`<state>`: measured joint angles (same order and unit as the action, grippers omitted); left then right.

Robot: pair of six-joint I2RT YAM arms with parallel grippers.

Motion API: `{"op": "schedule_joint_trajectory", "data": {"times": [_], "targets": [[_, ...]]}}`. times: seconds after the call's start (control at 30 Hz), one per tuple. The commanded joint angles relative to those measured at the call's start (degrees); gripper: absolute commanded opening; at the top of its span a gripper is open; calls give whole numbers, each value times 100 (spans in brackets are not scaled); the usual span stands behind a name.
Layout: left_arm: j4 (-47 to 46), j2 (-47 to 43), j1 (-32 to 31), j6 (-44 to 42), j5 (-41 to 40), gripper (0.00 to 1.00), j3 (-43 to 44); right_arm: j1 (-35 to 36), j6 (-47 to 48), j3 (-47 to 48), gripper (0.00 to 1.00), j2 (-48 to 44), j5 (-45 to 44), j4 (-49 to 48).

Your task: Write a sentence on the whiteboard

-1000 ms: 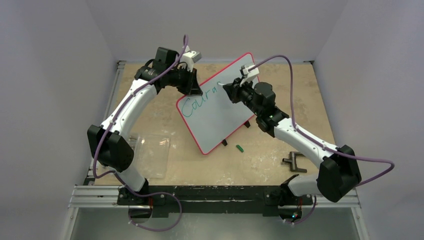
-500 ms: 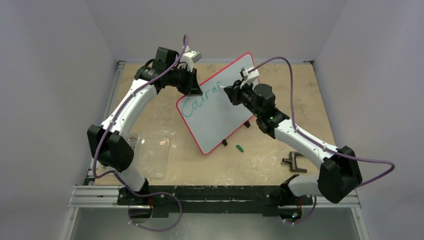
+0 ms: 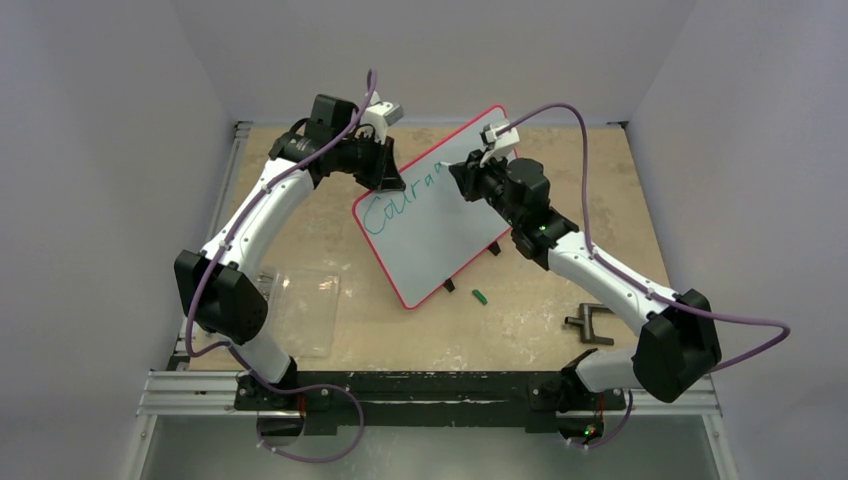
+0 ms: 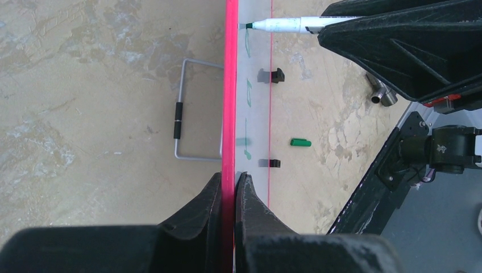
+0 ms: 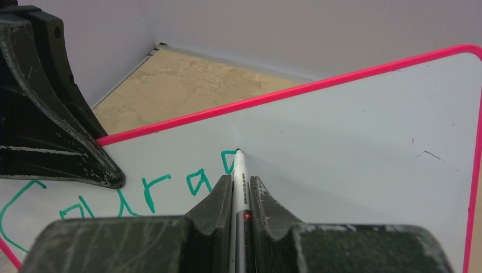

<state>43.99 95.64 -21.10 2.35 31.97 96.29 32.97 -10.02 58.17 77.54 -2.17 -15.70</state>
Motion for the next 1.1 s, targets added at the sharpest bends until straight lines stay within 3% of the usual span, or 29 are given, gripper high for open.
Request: {"op": "schedule_joint_trajectory", "data": {"times": [0.0, 1.07], "targets": [[258, -89, 36, -666, -1184, 0, -23, -1, 55, 270, 0, 76, -54, -20], [268, -158, 36, -651, -1172, 0, -23, -5, -155, -763, 0, -292, 171, 59]]}}
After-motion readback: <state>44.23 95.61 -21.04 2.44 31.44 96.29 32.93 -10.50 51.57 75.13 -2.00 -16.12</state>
